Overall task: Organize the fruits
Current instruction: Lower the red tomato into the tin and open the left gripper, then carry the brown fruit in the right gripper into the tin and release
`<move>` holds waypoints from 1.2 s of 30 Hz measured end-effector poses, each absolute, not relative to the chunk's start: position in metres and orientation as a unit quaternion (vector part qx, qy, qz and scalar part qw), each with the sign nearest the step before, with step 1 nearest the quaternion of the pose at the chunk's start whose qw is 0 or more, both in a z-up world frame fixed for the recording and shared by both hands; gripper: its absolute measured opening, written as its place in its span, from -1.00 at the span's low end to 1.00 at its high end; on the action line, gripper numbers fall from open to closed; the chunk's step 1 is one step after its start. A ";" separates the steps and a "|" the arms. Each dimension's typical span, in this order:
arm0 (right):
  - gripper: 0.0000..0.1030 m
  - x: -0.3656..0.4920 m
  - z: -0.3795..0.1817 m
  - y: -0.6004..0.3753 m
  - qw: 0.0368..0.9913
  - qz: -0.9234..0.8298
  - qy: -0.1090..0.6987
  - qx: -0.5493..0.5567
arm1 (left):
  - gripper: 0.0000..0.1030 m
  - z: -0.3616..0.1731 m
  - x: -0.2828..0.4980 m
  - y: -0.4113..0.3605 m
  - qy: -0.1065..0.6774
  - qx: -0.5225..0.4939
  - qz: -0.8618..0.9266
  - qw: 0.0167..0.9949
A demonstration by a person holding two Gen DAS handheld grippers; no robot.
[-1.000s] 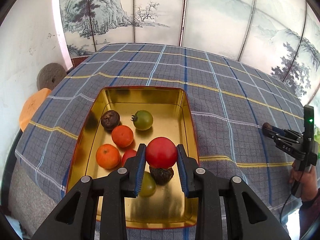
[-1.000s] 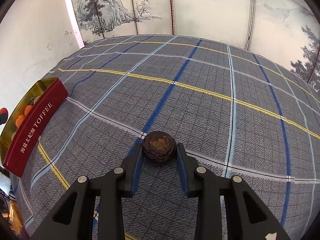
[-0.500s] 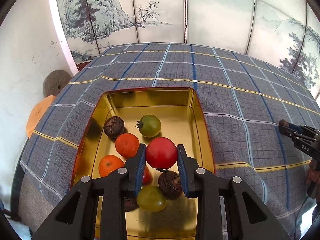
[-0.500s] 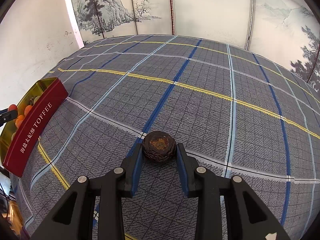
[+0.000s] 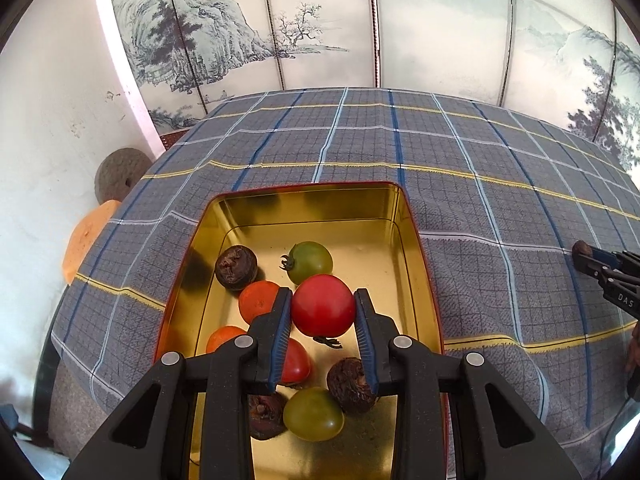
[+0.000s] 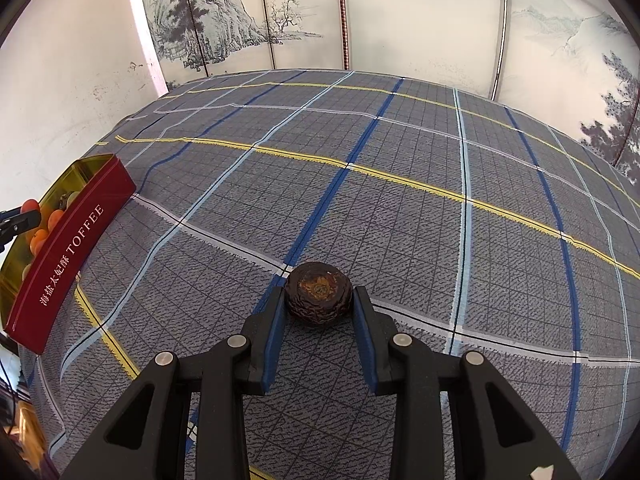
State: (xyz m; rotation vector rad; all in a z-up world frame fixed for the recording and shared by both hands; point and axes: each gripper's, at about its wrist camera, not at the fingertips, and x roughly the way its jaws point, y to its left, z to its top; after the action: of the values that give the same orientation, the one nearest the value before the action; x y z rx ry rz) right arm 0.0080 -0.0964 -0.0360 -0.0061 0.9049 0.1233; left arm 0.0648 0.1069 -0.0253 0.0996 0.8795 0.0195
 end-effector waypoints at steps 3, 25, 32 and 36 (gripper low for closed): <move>-0.41 0.008 -0.036 -0.097 0.898 0.059 0.437 -0.003 | -0.36 -0.026 0.066 0.106 0.427 0.058 0.019 0.902; -0.41 0.006 -0.037 -0.095 0.898 0.056 0.437 -0.005 | 0.36 0.008 0.016 0.115 0.365 0.068 0.063 0.927; -0.41 -0.013 -0.034 -0.090 0.899 0.063 0.433 0.006 | 0.39 0.011 0.000 0.126 0.359 0.043 0.062 0.930; -0.41 -0.025 -0.023 -0.079 0.902 0.081 0.424 0.013 | 0.39 0.011 -0.007 0.127 0.353 0.034 0.059 0.933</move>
State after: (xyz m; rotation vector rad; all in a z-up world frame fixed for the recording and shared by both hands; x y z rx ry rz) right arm -0.0249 -0.0791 -0.0226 0.0265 0.8773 0.1679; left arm -0.0074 0.1271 0.0106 0.0704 0.7227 0.1207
